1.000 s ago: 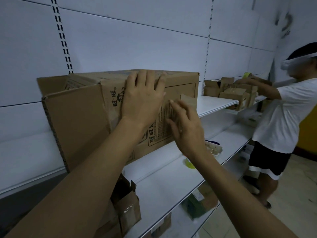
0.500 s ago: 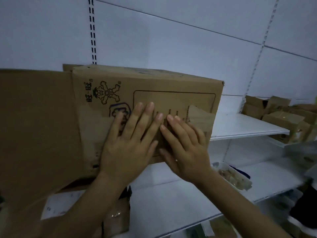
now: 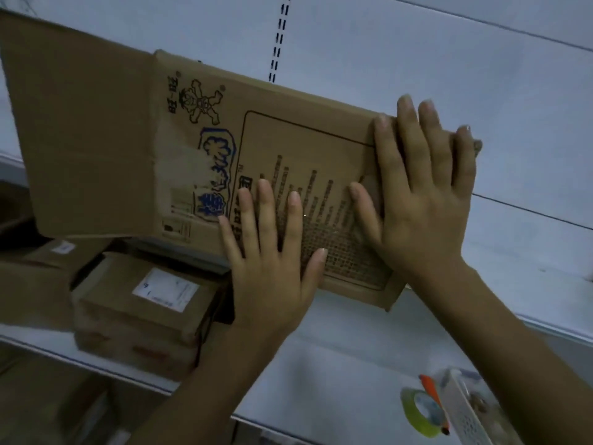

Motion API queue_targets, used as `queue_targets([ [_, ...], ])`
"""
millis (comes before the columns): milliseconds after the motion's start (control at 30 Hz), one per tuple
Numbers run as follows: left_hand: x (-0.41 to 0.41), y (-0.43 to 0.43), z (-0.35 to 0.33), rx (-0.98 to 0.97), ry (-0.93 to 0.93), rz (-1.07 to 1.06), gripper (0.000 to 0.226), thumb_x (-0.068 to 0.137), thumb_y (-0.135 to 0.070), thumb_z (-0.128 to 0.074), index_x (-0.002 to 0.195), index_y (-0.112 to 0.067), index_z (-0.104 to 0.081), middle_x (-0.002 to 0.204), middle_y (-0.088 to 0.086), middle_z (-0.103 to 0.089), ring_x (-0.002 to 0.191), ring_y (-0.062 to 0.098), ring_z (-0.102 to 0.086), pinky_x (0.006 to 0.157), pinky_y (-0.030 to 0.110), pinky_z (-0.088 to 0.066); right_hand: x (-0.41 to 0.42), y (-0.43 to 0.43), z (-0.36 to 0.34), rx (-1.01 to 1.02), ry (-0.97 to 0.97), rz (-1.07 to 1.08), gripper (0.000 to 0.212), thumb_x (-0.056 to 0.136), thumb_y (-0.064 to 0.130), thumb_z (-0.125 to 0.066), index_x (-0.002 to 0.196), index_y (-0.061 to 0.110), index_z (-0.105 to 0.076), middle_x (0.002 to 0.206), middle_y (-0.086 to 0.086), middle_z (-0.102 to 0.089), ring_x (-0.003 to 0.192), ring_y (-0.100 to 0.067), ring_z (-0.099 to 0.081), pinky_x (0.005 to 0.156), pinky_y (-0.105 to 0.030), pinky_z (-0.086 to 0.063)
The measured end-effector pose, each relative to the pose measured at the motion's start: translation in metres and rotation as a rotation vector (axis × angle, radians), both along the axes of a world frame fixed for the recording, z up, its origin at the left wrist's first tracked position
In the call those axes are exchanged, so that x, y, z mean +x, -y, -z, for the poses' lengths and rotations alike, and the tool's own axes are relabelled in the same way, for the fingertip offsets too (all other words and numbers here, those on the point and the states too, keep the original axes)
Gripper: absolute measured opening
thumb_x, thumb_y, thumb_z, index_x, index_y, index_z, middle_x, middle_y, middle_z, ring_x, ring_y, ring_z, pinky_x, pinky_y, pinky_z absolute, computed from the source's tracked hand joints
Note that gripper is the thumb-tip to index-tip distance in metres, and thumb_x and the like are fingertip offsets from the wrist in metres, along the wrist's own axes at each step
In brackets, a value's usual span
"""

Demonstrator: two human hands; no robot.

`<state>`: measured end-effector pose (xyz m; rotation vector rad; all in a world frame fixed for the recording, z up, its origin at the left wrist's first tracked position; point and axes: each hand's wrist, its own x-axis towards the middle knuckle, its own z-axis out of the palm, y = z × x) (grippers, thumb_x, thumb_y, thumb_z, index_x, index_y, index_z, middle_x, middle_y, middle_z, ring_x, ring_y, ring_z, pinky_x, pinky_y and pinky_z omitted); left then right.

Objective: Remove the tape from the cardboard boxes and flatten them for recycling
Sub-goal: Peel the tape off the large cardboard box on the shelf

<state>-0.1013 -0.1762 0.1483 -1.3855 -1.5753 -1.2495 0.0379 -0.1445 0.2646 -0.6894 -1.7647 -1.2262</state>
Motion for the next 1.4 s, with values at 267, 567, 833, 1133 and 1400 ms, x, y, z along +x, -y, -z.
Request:
queue_targets([
  [267,-0.011,0.002,0.016,0.006,-0.088,0.027,0.063,0.102,-0.048,-0.025,0.147,-0.006,-0.016,0.154,0.020,-0.016,0.143,0.037,-0.014,0.115,0.058,-0.012,0.020,-0.012,-0.041,-0.106,-0.133,-0.154,0.052,0.094,0.051,-0.046,0.120,0.009,-0.060,0.109,-0.012,-0.065,0.102,-0.033,-0.056,0.083,-0.039,-0.038],
  [567,-0.012,0.022,0.005,0.116,0.113,0.210,0.039,0.096,-0.026,-0.043,0.134,-0.016,-0.043,0.151,0.011,-0.034,0.143,0.023,-0.027,0.112,0.051,-0.028,0.007,-0.001,0.025,0.028,0.194,-0.120,0.044,0.094,0.029,-0.053,0.136,0.015,-0.051,0.144,-0.022,-0.039,0.137,-0.035,-0.035,0.110,-0.052,-0.028],
  [833,-0.001,0.003,0.015,0.060,0.132,0.070,0.071,0.097,-0.057,-0.030,0.150,-0.012,-0.018,0.159,0.011,-0.010,0.148,0.023,-0.007,0.120,0.044,-0.003,0.018,-0.002,0.034,0.095,0.320,-0.281,0.027,0.089,0.026,-0.065,0.113,0.016,-0.071,0.127,-0.014,-0.060,0.121,-0.031,-0.054,0.094,-0.043,-0.040],
  [1133,0.013,-0.004,0.026,0.086,0.311,0.018,0.090,0.089,-0.072,-0.027,0.150,-0.006,-0.010,0.158,0.012,-0.006,0.148,0.024,-0.003,0.119,0.048,-0.003,-0.027,0.019,0.015,-0.089,0.214,-0.232,0.037,0.085,0.051,-0.064,0.078,0.015,-0.063,0.081,-0.005,-0.057,0.077,-0.024,-0.045,0.069,-0.036,-0.026],
  [1400,-0.007,0.000,0.022,0.017,0.346,0.034,0.114,0.072,-0.088,-0.030,0.151,-0.009,-0.009,0.159,0.013,-0.004,0.148,0.027,0.000,0.118,0.053,-0.001,-0.036,0.024,0.020,-0.178,0.259,-0.263,0.012,0.086,0.023,-0.069,0.083,0.012,-0.071,0.074,-0.007,-0.056,0.069,-0.026,-0.047,0.063,-0.035,-0.029],
])
